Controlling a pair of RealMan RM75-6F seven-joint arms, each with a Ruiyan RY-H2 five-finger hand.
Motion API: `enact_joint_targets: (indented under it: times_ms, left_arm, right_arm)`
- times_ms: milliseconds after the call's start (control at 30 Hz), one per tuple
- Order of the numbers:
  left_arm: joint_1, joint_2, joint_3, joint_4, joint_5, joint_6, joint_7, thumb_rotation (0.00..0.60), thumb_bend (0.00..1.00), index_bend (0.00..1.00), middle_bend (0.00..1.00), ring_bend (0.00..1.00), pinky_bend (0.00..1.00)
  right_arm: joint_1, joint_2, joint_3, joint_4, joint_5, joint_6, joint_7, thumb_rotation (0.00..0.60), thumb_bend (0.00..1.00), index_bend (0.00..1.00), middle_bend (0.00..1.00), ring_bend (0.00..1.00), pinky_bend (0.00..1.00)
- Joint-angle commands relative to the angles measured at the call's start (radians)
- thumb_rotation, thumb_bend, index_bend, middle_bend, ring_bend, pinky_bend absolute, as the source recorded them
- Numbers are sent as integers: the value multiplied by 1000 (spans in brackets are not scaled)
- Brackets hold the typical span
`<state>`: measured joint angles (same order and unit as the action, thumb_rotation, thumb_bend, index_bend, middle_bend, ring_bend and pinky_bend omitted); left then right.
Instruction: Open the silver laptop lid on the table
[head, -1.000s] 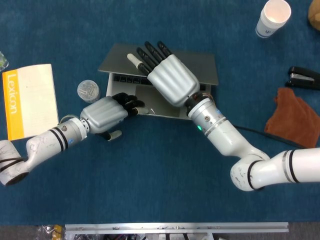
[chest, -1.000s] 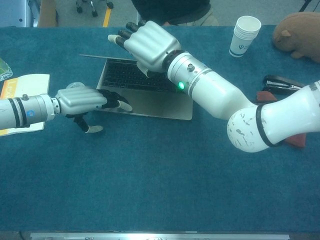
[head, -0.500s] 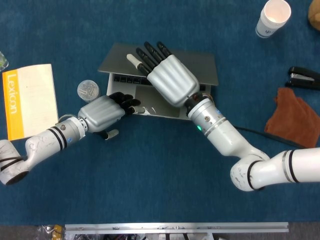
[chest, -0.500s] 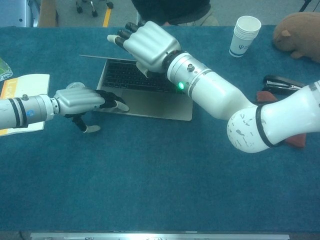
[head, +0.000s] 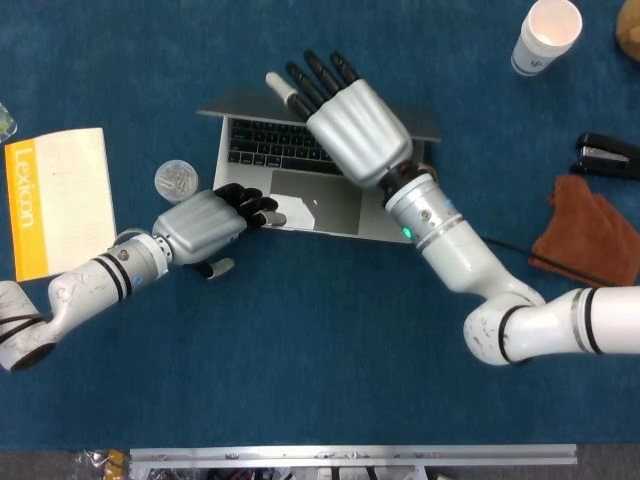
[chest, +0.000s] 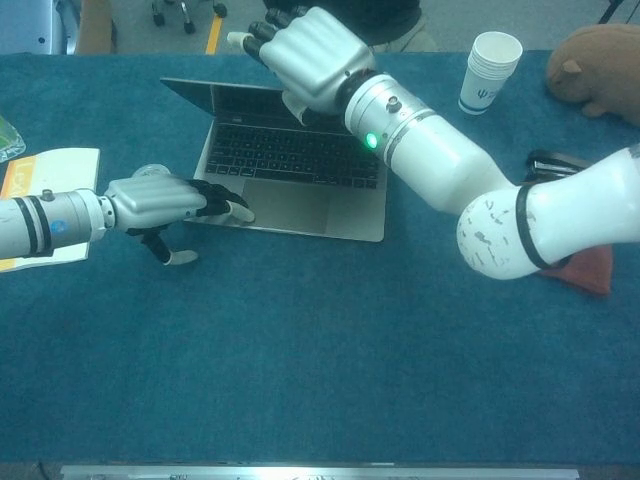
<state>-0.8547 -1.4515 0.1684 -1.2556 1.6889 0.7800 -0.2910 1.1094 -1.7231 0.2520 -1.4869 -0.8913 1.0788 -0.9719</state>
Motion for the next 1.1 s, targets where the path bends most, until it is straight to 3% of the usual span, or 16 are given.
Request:
enact_joint_targets:
  times_ms: [33,633,1100]
  left_arm:
    - [0,0,1,0,-1,0,2,600,384,99,63,13,70]
    - [-1,-1,3,-1,-18,-7,19,600,384,99,63,13,70]
    - [-5,1,2,-4,-26,-16,34,600,384,99,63,13,70]
  right_arm:
    - [1,11,15,19,10,-1,14,600,505,0,99,57,150]
    - [30,14,69,225,42,-53,99,600,418,0,98,56,150]
    - [63,-28,100,435,72,-106,147,600,414,0,99,56,149]
